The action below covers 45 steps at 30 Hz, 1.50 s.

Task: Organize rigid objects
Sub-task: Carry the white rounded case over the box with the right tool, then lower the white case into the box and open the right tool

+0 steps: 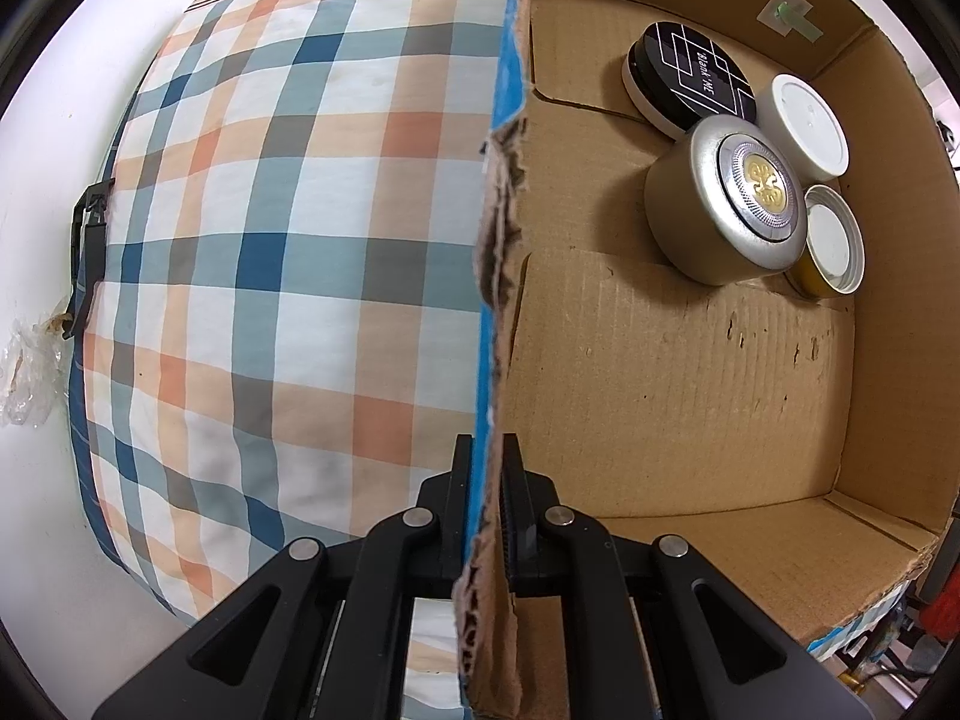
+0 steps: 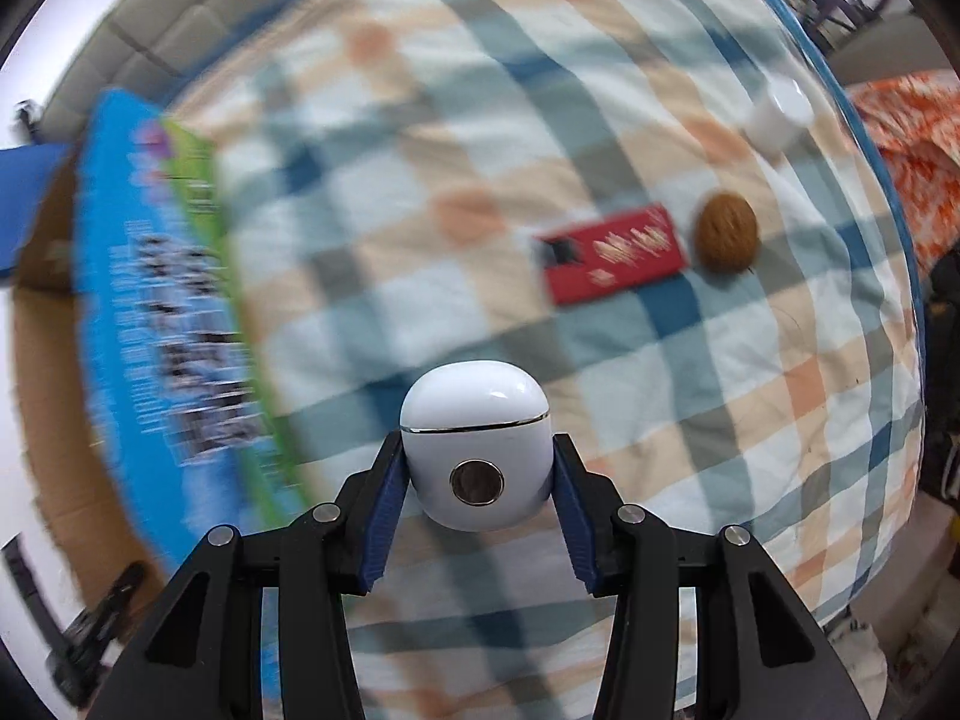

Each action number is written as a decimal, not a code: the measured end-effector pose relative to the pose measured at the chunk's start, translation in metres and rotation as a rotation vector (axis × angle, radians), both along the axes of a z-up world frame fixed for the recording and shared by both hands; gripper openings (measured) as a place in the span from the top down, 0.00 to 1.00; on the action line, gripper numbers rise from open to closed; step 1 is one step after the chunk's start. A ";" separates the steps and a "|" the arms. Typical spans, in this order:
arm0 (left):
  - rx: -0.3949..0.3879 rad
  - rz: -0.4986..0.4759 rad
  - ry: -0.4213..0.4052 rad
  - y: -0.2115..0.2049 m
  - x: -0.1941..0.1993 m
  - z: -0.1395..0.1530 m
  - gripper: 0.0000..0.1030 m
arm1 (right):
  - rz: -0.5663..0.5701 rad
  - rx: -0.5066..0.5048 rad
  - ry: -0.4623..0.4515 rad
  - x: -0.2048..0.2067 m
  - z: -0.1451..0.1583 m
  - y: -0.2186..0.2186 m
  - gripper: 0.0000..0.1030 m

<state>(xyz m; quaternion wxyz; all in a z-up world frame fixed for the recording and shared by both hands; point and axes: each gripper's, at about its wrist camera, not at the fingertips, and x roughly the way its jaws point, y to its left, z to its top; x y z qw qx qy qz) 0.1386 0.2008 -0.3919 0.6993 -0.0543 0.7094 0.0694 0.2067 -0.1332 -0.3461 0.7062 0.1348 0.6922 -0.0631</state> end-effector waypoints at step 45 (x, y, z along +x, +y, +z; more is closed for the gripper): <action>-0.026 0.005 0.005 0.006 0.013 -0.005 0.95 | 0.439 0.063 0.045 -0.028 -0.012 0.222 0.52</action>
